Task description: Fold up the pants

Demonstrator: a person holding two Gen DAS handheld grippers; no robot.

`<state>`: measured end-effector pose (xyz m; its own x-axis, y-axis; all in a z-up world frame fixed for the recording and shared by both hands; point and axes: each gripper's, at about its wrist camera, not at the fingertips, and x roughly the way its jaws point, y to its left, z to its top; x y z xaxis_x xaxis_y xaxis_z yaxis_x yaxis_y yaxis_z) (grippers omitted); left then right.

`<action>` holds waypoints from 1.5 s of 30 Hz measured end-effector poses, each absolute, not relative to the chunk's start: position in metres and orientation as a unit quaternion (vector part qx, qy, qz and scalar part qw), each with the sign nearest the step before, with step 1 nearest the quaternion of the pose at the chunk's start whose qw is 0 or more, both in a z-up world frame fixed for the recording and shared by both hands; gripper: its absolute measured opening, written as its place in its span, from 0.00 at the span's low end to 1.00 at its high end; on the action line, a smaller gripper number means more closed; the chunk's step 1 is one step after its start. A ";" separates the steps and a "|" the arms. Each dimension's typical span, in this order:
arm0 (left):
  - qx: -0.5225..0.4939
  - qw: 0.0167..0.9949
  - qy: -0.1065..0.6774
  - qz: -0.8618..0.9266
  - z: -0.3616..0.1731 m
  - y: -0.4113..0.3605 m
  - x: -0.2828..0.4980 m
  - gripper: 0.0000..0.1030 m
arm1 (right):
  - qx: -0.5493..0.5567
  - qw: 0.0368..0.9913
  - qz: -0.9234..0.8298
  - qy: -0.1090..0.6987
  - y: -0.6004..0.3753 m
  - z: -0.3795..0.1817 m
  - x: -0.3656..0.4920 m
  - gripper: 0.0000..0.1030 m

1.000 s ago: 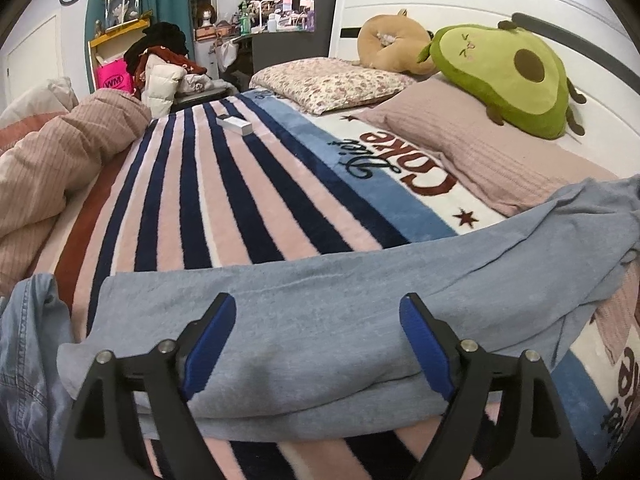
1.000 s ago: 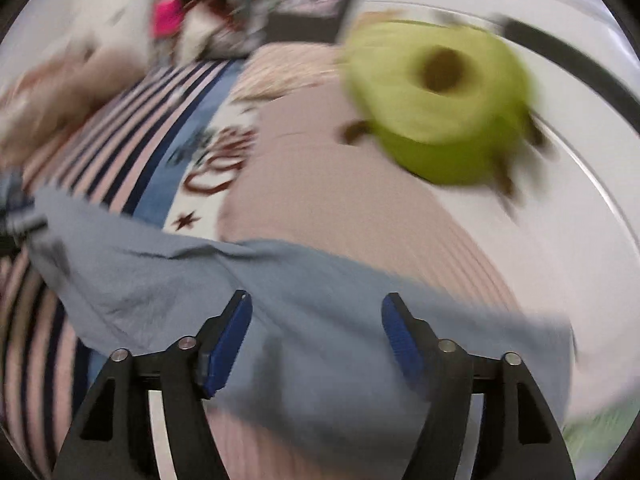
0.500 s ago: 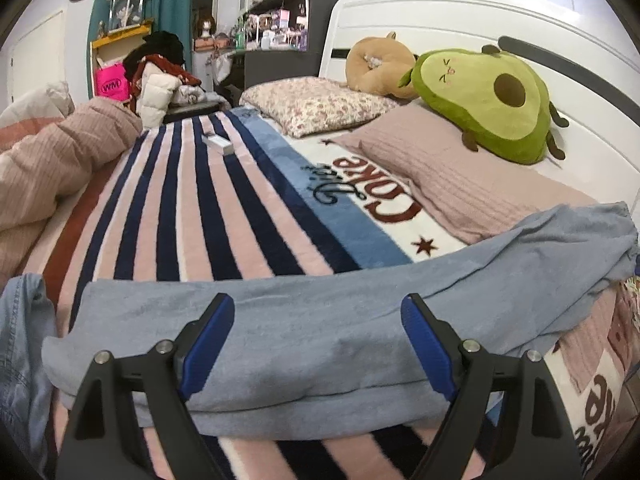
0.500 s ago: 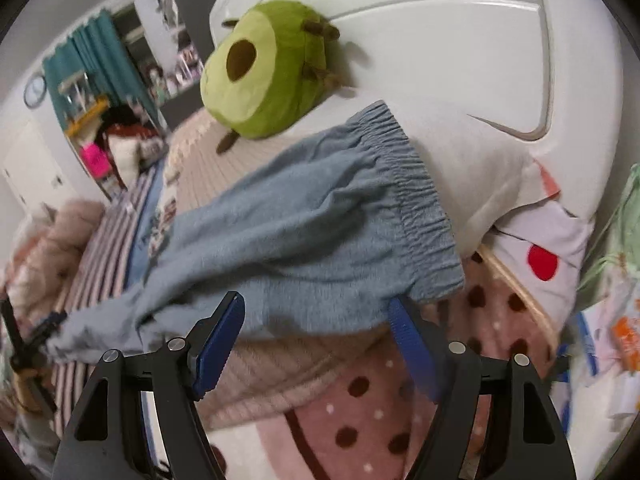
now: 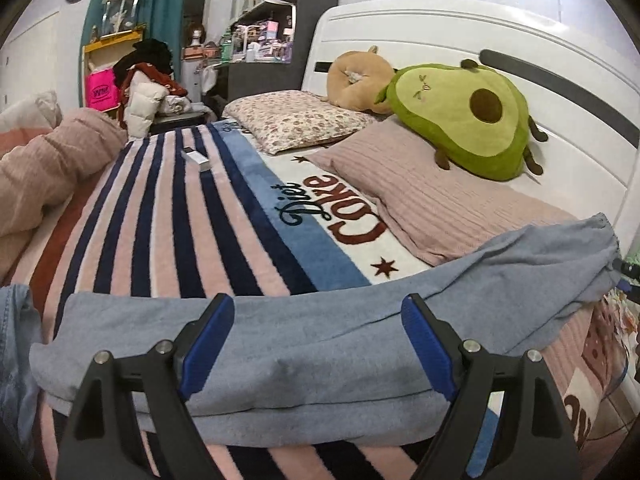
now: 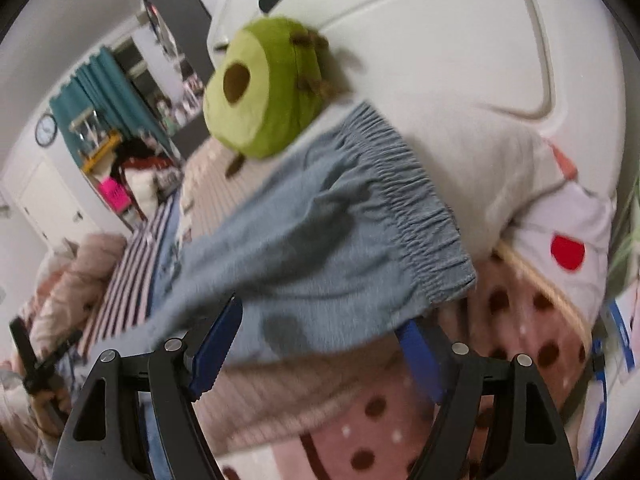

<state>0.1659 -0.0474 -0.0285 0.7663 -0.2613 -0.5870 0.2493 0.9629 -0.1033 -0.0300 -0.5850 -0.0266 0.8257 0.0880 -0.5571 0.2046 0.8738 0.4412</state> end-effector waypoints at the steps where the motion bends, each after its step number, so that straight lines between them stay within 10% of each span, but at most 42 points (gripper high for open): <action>1: -0.012 0.940 0.315 -0.131 -0.029 -0.046 0.166 0.80 | 0.248 0.925 -0.035 0.284 -0.584 -0.023 -0.023 0.69; 5: -0.016 0.941 0.322 -0.106 -0.034 -0.033 0.167 0.80 | 0.211 0.934 -0.057 0.282 -0.575 -0.017 -0.007 0.20; 8: -0.025 0.942 0.319 -0.098 -0.034 -0.022 0.168 0.80 | 0.190 0.940 -0.065 0.274 -0.567 -0.010 0.000 0.08; 22: -0.039 0.946 0.303 -0.108 -0.025 0.012 0.167 0.81 | 0.050 0.969 0.077 0.228 -0.411 0.069 0.050 0.06; 36: -0.060 0.932 0.325 -0.145 -0.035 0.018 0.177 0.82 | -0.071 0.870 0.257 0.415 -0.227 -0.081 0.093 0.04; 45: -0.102 0.887 0.375 -0.249 -0.070 -0.028 0.192 0.83 | -0.020 0.863 0.285 0.416 -0.258 -0.067 0.061 0.34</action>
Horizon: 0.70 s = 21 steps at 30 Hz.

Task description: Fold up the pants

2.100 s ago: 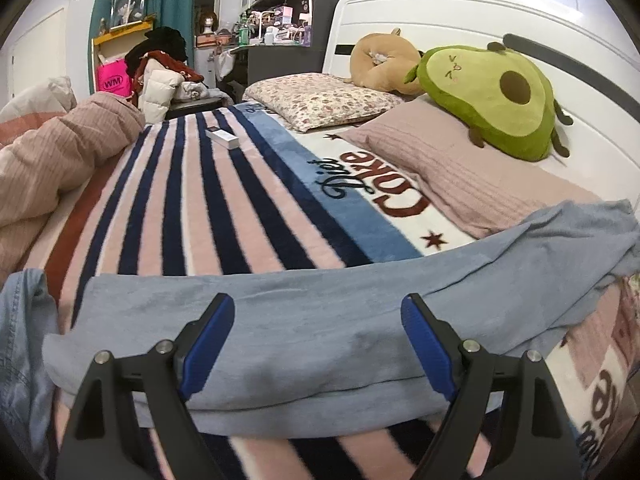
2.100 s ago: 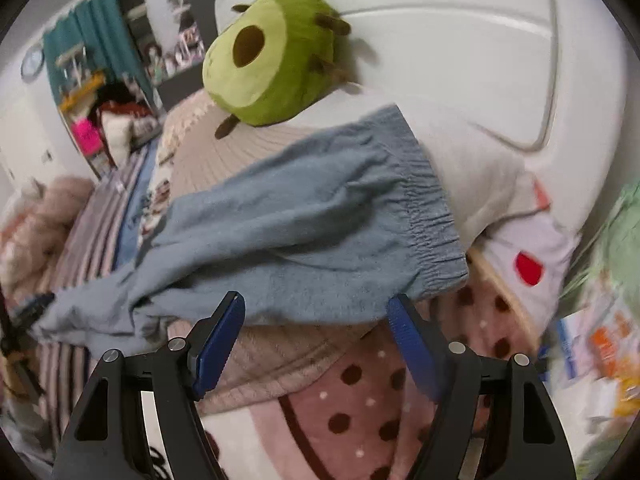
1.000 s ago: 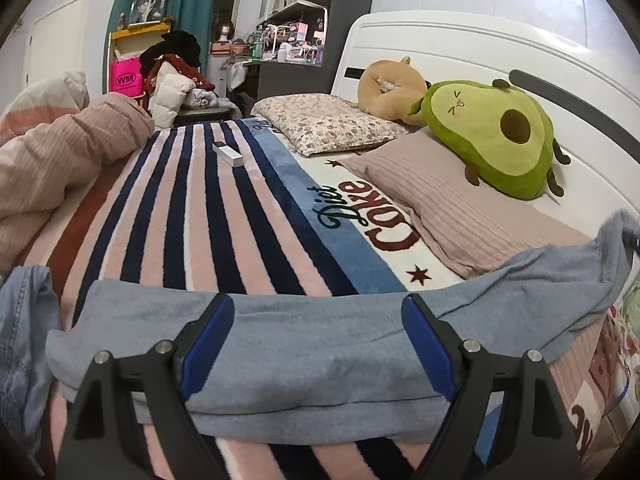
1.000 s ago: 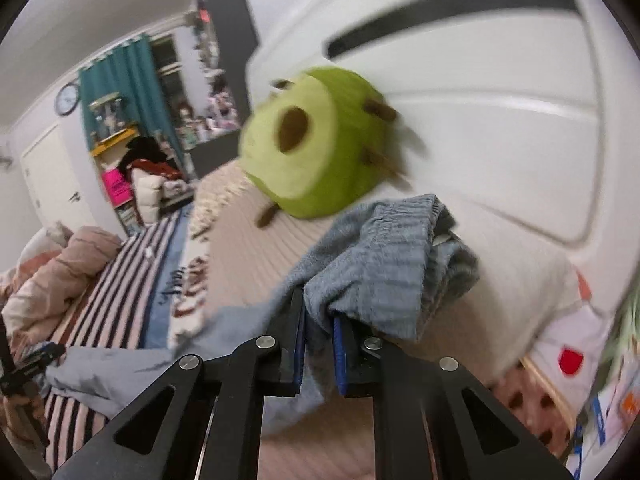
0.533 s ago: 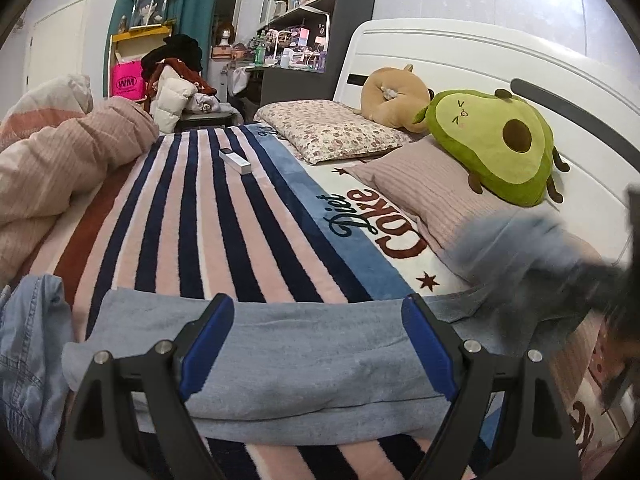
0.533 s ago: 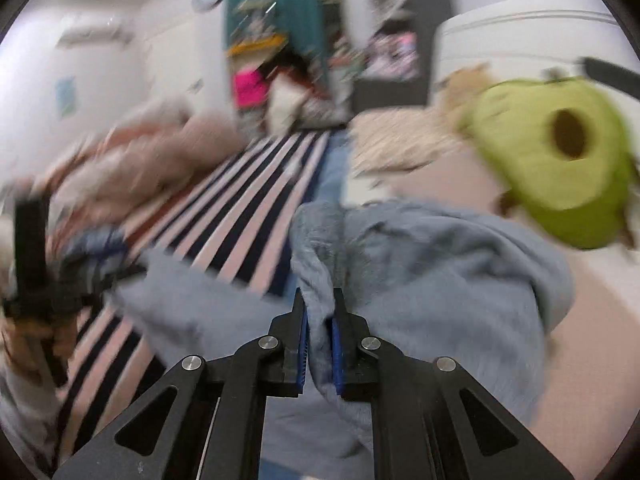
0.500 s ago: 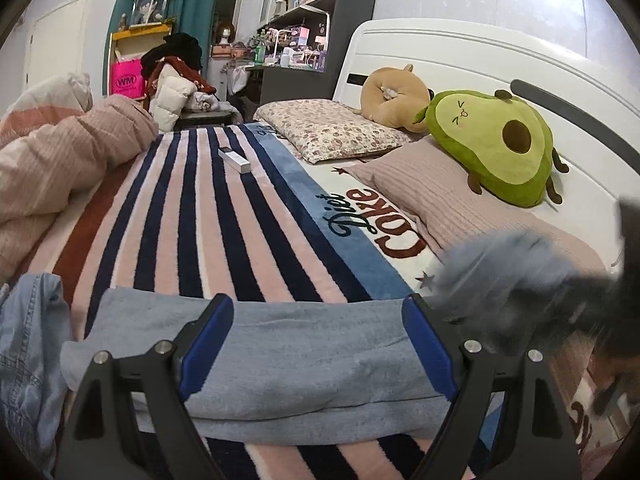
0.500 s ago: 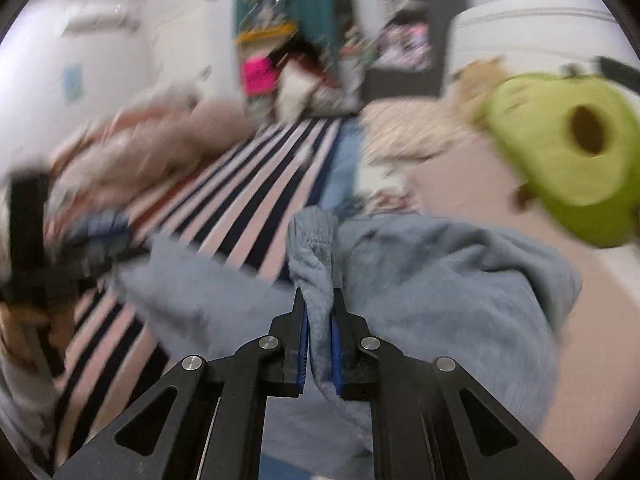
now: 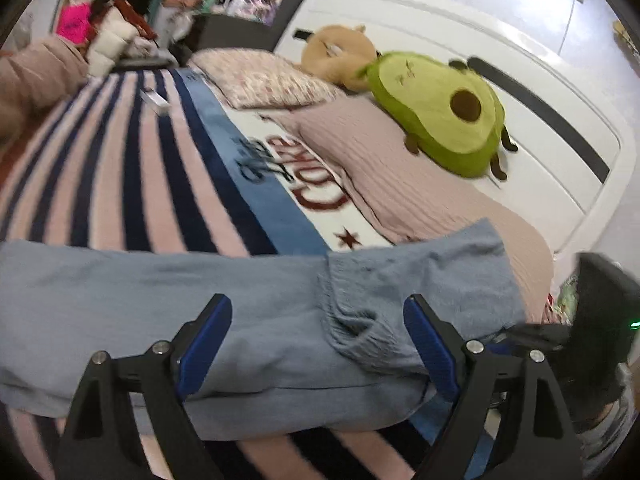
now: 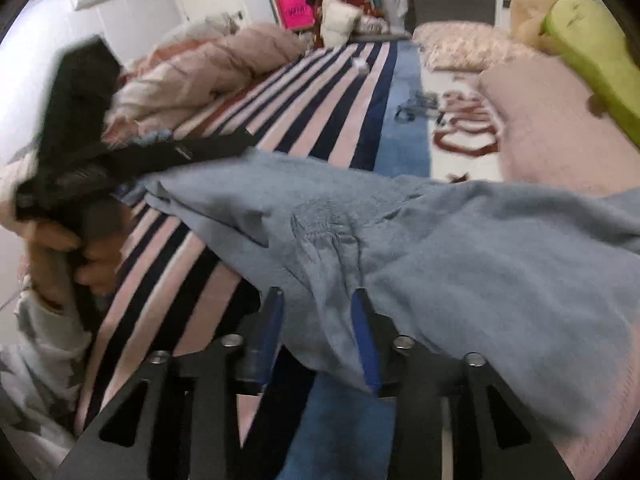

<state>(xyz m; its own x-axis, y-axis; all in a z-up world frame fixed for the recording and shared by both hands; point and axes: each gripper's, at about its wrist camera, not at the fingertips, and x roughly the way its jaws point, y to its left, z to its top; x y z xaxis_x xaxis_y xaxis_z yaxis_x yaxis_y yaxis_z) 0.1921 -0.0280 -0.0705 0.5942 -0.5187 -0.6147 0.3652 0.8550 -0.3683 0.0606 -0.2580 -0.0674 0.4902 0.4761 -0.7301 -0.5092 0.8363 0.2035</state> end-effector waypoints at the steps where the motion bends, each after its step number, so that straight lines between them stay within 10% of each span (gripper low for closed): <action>1: -0.099 0.885 0.379 -0.251 -0.075 -0.033 0.194 0.83 | -0.019 0.877 0.271 0.398 -0.267 -0.061 0.051 0.36; 7: -0.130 0.862 0.410 -0.267 -0.100 -0.055 0.208 0.81 | 0.045 0.901 0.218 0.373 -0.317 -0.051 0.039 0.38; 17: -0.052 0.871 0.415 -0.258 -0.115 -0.092 0.197 0.25 | 0.048 0.909 0.203 0.360 -0.322 -0.048 0.037 0.38; 21: -0.044 0.907 0.354 -0.223 -0.084 -0.076 0.183 0.21 | 0.054 0.909 0.211 0.354 -0.320 -0.044 0.035 0.38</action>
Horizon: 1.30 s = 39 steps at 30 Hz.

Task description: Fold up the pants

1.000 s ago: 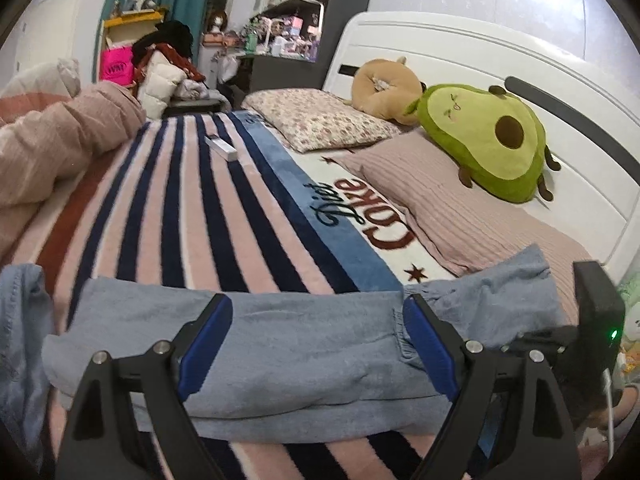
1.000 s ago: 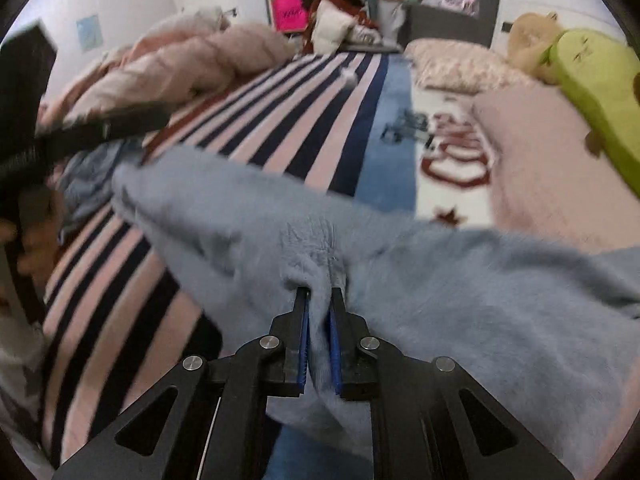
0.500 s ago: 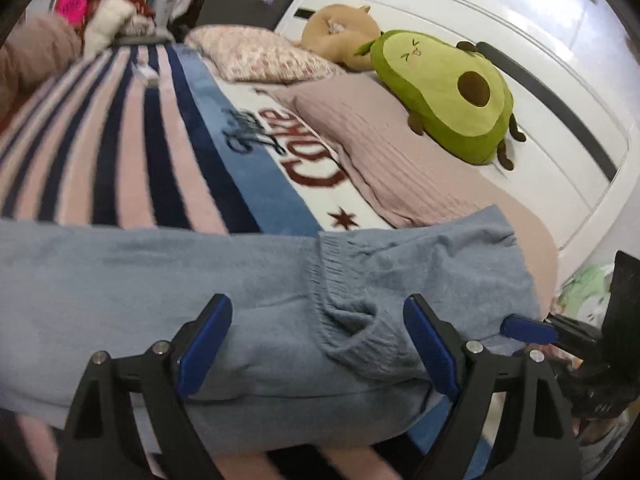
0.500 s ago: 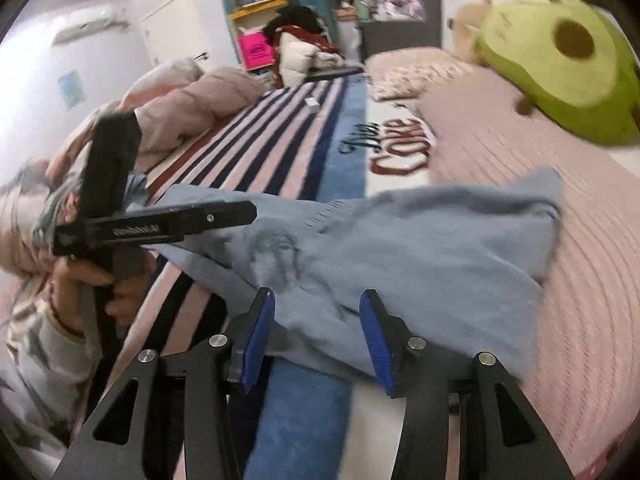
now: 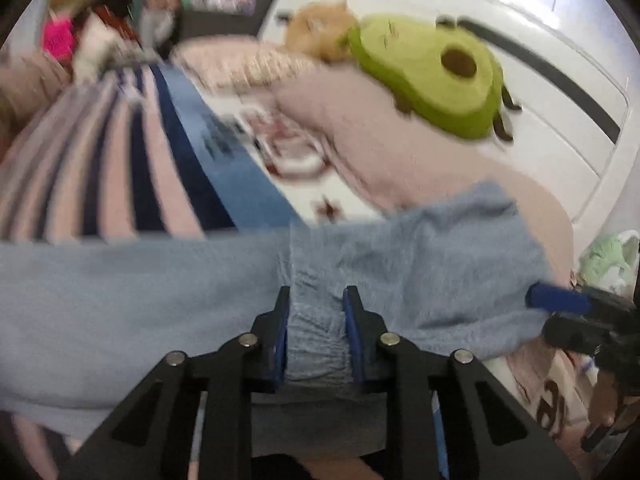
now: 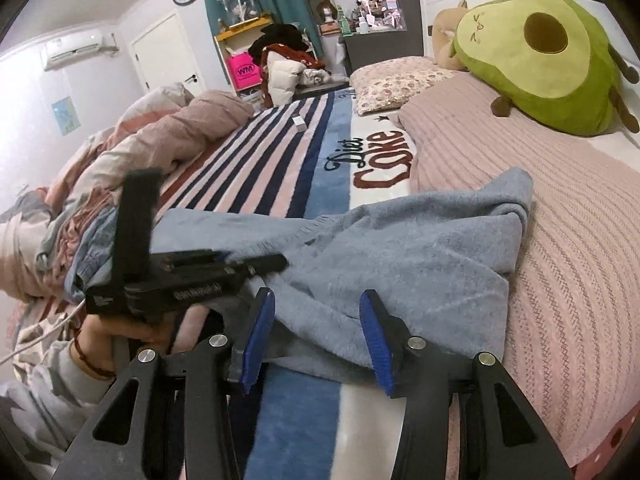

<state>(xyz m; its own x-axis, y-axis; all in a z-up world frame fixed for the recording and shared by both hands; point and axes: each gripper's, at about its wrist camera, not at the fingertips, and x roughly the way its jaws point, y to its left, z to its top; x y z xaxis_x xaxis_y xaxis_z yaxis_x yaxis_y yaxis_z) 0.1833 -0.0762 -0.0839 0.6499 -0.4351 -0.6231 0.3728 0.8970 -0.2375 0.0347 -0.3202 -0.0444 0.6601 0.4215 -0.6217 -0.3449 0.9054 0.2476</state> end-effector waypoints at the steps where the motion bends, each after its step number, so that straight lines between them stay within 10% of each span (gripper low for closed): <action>1: -0.025 0.921 0.332 -0.203 -0.074 -0.073 0.177 0.21 | 0.059 0.910 0.214 0.351 -0.321 -0.042 0.033 0.38; 29: 0.011 0.905 0.392 -0.162 -0.094 -0.059 0.191 0.37 | 0.009 0.915 0.120 0.385 -0.342 -0.074 0.059 0.54; 32: 0.014 0.907 0.392 -0.153 -0.093 -0.056 0.193 0.11 | -0.023 0.924 0.127 0.360 -0.340 -0.066 0.041 0.73; 37: 0.005 0.903 0.398 -0.161 -0.097 -0.054 0.196 0.09 | -0.108 0.905 0.131 0.389 -0.307 -0.092 0.033 0.78; 39: -0.014 0.895 0.409 -0.176 -0.098 -0.051 0.199 0.38 | -0.143 0.906 0.105 0.383 -0.296 -0.101 0.034 0.78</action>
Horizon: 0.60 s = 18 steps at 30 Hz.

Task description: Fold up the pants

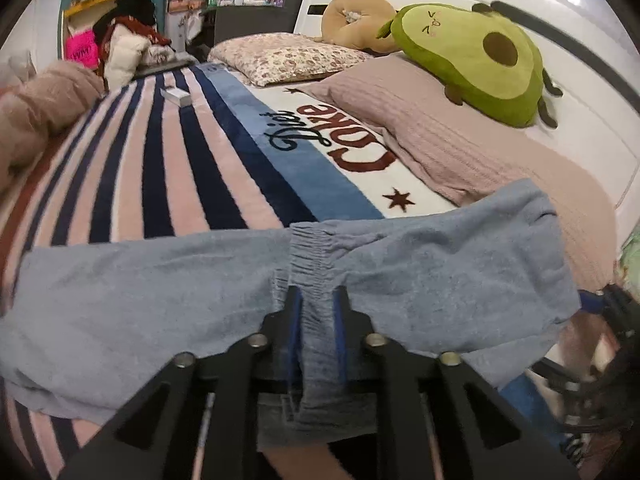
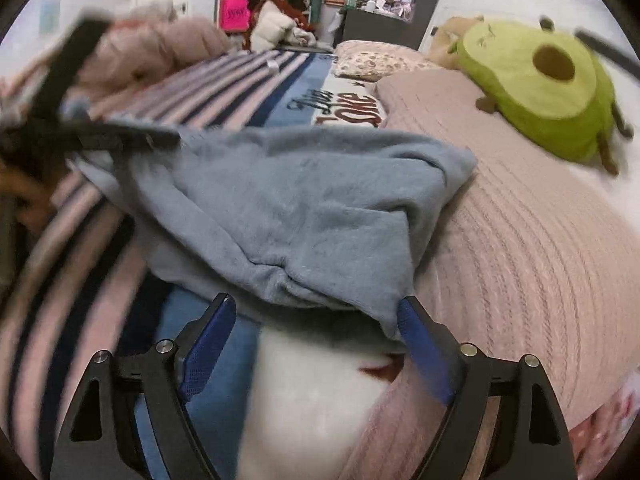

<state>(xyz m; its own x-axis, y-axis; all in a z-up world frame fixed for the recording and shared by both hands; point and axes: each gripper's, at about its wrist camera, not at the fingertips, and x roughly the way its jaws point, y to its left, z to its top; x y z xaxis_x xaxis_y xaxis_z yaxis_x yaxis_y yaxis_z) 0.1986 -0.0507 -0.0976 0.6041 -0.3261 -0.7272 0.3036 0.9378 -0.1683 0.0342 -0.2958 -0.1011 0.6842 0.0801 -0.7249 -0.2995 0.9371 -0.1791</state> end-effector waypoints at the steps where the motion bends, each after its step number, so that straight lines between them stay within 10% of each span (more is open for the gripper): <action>1: -0.022 0.888 0.419 -0.190 -0.100 -0.051 0.200 0.54 | -0.160 0.912 0.079 0.370 -0.290 -0.105 0.038 0.78; 2: -0.031 0.881 0.425 -0.206 -0.103 -0.052 0.201 0.78 | -0.165 0.914 0.069 0.364 -0.290 -0.107 0.041 0.78; 7: -0.055 0.873 0.430 -0.224 -0.109 -0.060 0.200 0.77 | -0.181 0.932 0.007 0.314 -0.292 -0.095 0.060 0.76; 11: -0.062 0.869 0.434 -0.229 -0.112 -0.063 0.200 0.28 | -0.223 0.934 -0.061 0.271 -0.295 -0.076 0.060 0.76; 17: -0.056 0.881 0.410 -0.227 -0.103 -0.065 0.195 0.18 | -0.182 0.940 -0.053 0.283 -0.317 -0.061 0.056 0.76; 18: -0.067 0.883 0.407 -0.226 -0.101 -0.062 0.195 0.04 | -0.175 0.939 -0.048 0.293 -0.317 -0.062 0.056 0.76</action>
